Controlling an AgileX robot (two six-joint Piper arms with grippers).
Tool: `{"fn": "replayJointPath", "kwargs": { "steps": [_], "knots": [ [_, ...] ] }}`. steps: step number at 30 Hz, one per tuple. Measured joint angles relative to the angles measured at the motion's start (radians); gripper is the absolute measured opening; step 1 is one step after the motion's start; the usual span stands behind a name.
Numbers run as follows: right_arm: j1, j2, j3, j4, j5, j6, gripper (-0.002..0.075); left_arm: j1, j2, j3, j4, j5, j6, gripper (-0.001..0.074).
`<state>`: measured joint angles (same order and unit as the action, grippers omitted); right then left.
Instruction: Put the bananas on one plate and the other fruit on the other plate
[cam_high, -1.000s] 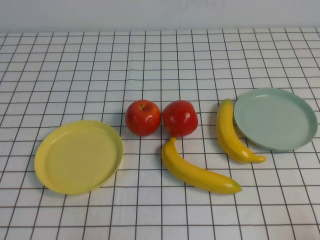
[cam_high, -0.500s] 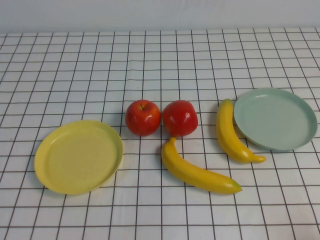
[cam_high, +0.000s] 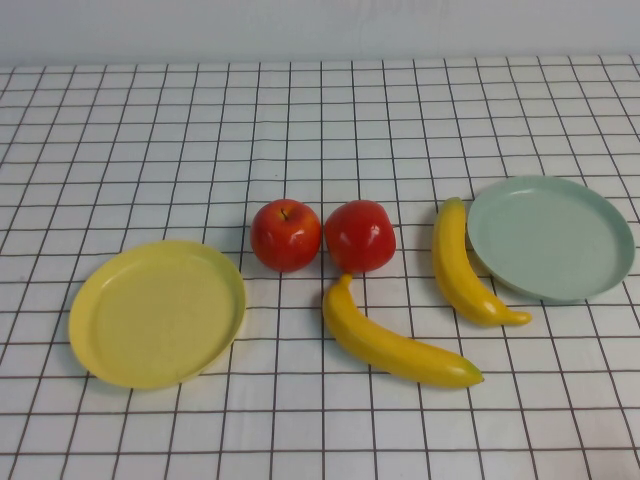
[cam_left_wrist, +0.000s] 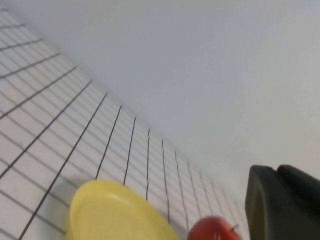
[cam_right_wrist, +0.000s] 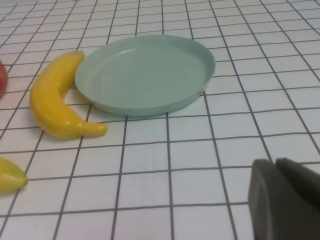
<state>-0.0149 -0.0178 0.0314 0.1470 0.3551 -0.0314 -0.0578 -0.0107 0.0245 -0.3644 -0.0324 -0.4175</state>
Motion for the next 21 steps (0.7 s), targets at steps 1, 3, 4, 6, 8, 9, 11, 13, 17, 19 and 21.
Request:
{"fn": "replayJointPath", "kwargs": {
  "steps": [1, 3, 4, 6, 8, 9, 11, 13, 17, 19, 21],
  "knots": [
    [0.000, 0.000, 0.000, 0.000, 0.000, 0.000, -0.0015, 0.000, 0.000, -0.012, 0.006, 0.042, 0.000, -0.0004],
    [0.000, 0.000, 0.000, 0.000, 0.000, 0.000, -0.0015, 0.000, 0.000, -0.063, 0.034, 0.169, 0.027, -0.0004],
    [0.000, 0.000, 0.000, 0.000, 0.000, 0.000, -0.0015, 0.000, 0.002, -0.104, 0.048, 0.247, 0.061, -0.0004],
    [0.000, 0.000, 0.000, 0.000, 0.000, 0.000, -0.0015, 0.000, 0.038, -0.202, 0.060, 0.385, 0.156, -0.0004],
    [0.000, 0.000, 0.000, 0.000, 0.000, 0.000, -0.0015, 0.000, 0.106, -0.303, 0.062, 0.487, 0.266, -0.0004],
    [0.000, 0.000, 0.000, 0.000, 0.000, 0.000, -0.0015, 0.000, 0.138, -0.341, 0.062, 0.519, 0.308, -0.0004],
    [0.000, 0.000, 0.000, 0.000, 0.000, 0.000, -0.0015, 0.000, 0.224, -0.430, 0.053, 0.577, 0.406, -0.0004],
    [0.000, 0.000, 0.000, 0.000, 0.000, 0.000, -0.0015, 0.000, 0.308, -0.498, 0.019, 0.603, 0.496, -0.0004],
    [0.000, 0.000, 0.000, 0.000, 0.000, 0.000, -0.0015, 0.000, 0.506, -0.604, -0.120, 0.612, 0.737, -0.0004],
    [0.000, 0.000, 0.000, 0.000, 0.000, 0.000, -0.0015, 0.000, 0.587, -0.639, -0.157, 0.612, 0.810, -0.0004],
    [0.000, 0.000, 0.000, 0.000, 0.000, 0.000, -0.0015, -0.011, 0.662, -0.671, -0.147, 0.609, 0.838, -0.0004]
  ]
}}
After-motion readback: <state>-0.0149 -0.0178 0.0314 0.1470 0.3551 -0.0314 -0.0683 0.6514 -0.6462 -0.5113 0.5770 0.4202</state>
